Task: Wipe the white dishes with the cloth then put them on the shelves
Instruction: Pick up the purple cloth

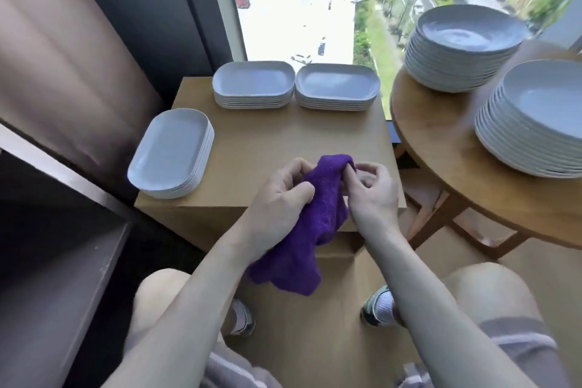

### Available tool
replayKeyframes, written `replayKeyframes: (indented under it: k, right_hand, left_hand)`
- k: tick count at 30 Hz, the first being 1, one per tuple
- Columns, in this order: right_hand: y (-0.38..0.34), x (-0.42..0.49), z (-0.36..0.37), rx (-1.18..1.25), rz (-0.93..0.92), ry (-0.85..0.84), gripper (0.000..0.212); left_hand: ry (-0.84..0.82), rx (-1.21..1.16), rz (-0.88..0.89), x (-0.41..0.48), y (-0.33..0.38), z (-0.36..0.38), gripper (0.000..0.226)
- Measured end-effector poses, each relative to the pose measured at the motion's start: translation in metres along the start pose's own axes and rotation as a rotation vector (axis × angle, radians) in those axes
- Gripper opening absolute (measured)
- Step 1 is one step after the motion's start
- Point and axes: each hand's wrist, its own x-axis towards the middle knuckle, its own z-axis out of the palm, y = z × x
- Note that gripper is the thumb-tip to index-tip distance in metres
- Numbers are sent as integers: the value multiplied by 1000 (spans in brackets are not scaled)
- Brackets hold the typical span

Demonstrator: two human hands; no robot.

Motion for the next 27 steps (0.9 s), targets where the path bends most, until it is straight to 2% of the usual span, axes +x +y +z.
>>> replayKeyframes:
  k: [3,5,7,9,12,13,15,16,18,20,23,25,27]
  right_hand:
    - [3,-23,-13,420,335,-187,42]
    - [3,-40,-26,699,440,-394,58]
    - [-1,-52,-35,857,490,-554,69]
    - [-8,-61,-37,888,480,-612,47]
    - [-15,-65,-31,835,495,-538,5]
    - [-17,-63,-27,811,508,-494,6]
    - [-21,-59,-20,814,534,-385,26]
    - [-23,-57,-17,823,519,-342,28]
    - [-29,-53,-11,742,407,-324,19]
    - [-40,-49,-8,509,223,-347,20]
    - [-54,-38,-3,149,-85,-442,46]
    - [-57,-33,0,23,-163,-480,53]
    - [-58,-28,0,20,-181,-479,49]
  left_hand:
    - [-19,292,114,-22,1,17,13]
    - [-9,529,171,-36,1,27,14]
    - [-27,768,242,-48,1,38,13]
    - [-86,923,331,-57,3,49,15]
    - [-121,1022,370,-66,-1,53,18]
    - [-110,1014,363,-69,-4,50,21]
    - [-79,953,321,-73,-10,41,30]
    - [-69,915,284,-75,-13,36,35]
    - [-65,802,196,-79,-17,24,40]
    - [-39,643,108,-80,-17,11,34]
    - [141,503,21,-73,-12,-15,22]
    - [306,479,6,-63,-7,-33,24]
    - [406,440,45,-46,0,-44,24]
